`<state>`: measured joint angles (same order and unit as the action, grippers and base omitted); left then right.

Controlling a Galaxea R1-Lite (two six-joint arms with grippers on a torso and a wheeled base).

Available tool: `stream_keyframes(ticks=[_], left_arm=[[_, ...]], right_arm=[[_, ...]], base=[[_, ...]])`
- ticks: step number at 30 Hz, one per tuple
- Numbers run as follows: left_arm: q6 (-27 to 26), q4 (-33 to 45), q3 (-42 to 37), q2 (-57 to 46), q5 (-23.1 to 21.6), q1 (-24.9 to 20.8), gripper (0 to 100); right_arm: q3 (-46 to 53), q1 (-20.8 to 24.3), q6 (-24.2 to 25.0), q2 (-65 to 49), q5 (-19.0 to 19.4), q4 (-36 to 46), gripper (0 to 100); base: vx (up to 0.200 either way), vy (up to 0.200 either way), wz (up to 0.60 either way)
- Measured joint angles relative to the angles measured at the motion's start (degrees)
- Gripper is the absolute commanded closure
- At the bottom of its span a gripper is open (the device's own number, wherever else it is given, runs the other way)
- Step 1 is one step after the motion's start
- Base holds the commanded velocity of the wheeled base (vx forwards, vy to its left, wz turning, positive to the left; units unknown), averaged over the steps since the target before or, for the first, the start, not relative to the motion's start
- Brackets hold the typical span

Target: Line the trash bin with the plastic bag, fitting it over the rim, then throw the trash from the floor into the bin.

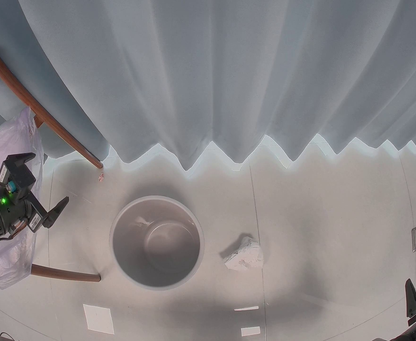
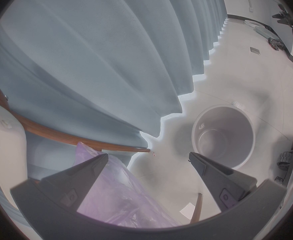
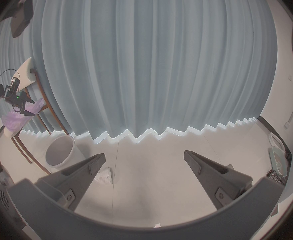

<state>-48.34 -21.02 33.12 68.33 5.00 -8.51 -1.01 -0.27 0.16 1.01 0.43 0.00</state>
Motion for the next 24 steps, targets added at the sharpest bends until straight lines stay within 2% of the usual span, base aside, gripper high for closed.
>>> stream_keyframes(ticks=[9,16,24], left_arm=[[-0.24,-1.07,1.22,3.45,0.39,2.34,0],[-0.46,-8.22,-0.71,4.3,7.73,5.79,0],[-1.56,-9.8,-7.57,3.97,8.83,6.73,0]], right_arm=[[0.0,0.0,0.0,0.0,0.0,0.0,0],[0.0,0.0,-0.02,0.0,-0.02,0.0,0],[0.0,0.0,0.0,0.0,0.0,0.0,0]], base=[[0.0,0.0,0.0],[0.0,0.0,0.0],[0.0,0.0,0.0]])
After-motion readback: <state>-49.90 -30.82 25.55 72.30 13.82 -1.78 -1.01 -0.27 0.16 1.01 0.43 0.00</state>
